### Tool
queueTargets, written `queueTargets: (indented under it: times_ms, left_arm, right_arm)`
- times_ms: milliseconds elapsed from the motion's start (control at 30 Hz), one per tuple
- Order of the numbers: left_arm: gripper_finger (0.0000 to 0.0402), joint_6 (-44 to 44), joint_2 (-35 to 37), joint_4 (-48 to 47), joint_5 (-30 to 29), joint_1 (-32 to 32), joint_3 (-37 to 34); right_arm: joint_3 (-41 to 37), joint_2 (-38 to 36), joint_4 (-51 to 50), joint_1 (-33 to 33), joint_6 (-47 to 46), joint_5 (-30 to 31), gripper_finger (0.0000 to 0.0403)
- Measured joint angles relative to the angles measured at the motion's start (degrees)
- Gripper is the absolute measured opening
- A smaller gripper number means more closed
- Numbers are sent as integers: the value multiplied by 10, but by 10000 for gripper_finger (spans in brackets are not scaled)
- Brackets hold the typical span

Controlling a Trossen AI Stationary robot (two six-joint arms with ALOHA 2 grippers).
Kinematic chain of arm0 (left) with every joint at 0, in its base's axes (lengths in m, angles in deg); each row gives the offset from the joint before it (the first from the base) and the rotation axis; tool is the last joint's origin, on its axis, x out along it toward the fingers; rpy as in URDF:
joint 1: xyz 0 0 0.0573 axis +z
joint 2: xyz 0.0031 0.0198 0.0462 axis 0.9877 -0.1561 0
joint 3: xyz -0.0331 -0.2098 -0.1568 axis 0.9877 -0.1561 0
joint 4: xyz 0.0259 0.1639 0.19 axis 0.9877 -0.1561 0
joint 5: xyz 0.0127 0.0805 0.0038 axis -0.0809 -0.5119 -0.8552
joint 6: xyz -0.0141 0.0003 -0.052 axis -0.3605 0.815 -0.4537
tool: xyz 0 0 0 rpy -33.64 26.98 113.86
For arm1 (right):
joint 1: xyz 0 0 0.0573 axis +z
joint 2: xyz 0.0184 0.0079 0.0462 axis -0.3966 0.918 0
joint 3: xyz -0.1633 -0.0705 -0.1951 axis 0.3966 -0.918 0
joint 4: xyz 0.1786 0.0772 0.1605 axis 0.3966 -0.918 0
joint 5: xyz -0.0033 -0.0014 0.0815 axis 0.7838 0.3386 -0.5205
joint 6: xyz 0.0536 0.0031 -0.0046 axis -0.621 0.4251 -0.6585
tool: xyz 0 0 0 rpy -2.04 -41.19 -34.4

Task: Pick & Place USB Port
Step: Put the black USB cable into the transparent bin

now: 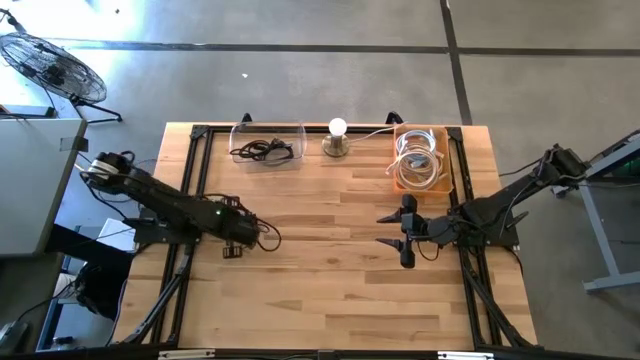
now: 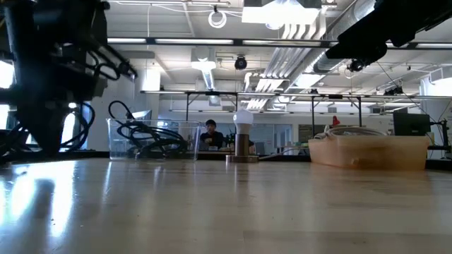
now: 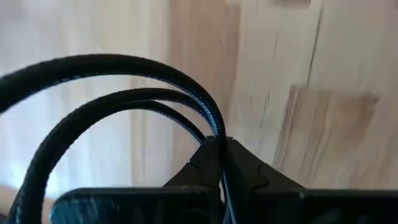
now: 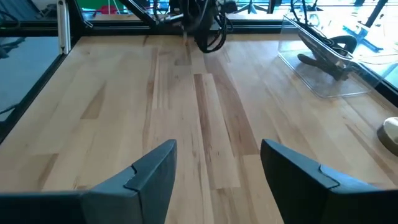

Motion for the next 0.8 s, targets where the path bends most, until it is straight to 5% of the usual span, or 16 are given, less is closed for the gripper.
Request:
queueTargets:
  times_ms: [267,600,800]
  left_arm:
    - [5,7,102,11,-56,0,1]
    - [5,152,221,101,-247,53,26]
    - [5,368,266,291,-152,181,26]
  right_arm:
    - [0,0,0,0,0,1,224]
    - [0,0,1,-1,11,25,225]
    - [0,0,4,-1,40,33,225]
